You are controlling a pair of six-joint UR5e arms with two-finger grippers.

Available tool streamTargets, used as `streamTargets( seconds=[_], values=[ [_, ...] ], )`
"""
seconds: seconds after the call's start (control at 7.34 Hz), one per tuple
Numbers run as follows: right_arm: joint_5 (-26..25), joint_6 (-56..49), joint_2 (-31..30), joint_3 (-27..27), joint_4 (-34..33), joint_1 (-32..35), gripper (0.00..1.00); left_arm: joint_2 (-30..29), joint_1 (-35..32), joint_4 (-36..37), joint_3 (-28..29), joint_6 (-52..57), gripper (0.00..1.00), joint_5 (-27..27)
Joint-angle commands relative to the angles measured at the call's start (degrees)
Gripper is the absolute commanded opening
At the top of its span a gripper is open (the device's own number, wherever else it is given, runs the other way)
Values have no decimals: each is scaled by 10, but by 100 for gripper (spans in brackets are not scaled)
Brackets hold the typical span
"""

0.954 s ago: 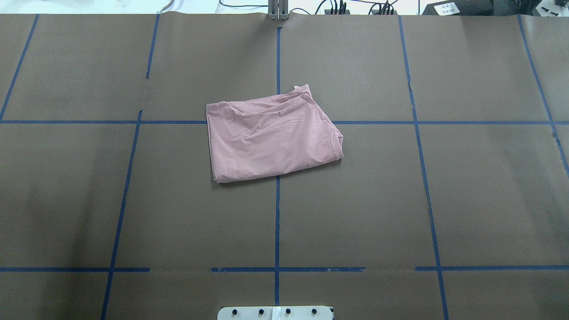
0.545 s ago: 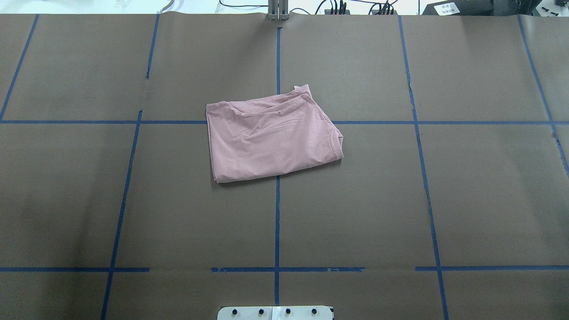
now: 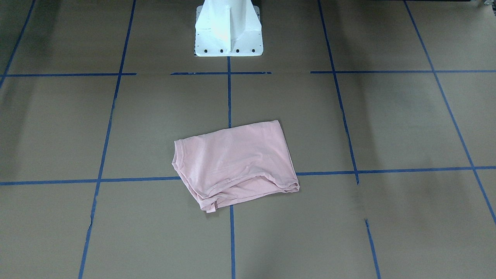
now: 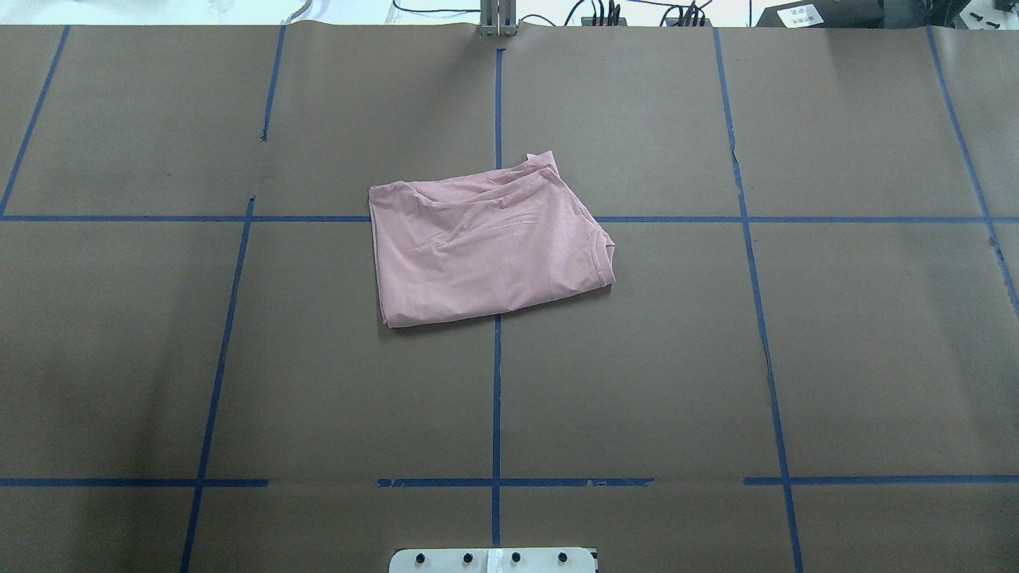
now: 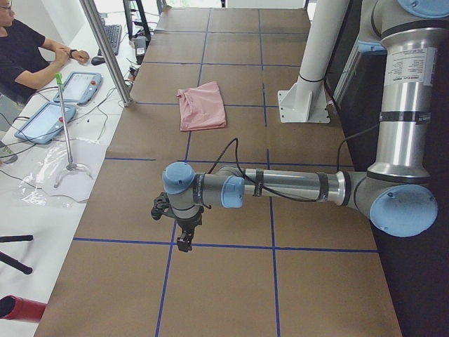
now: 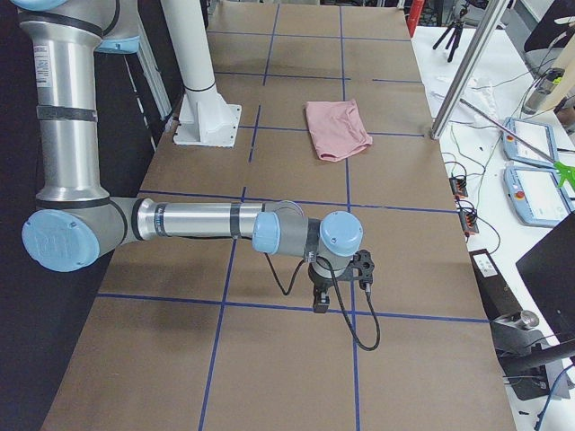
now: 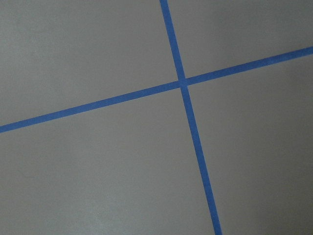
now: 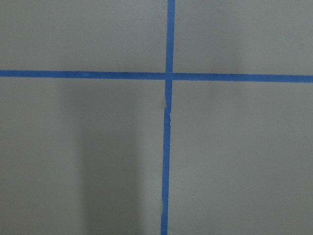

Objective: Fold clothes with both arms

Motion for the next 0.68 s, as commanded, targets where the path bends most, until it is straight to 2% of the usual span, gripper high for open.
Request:
streamTargets(
  seconds=[0.0,0.27,0.54],
  values=[
    [1,2,-1,-4,29,4,100,0,0,-2,-1,0,100,-1],
    [1,2,1,-8,29,4,100,0,1,-3,-1,0,100,-2],
    [-2,2,2,-13,30,4,100,0,0,-4,1,-6,100,-38]
  ],
)
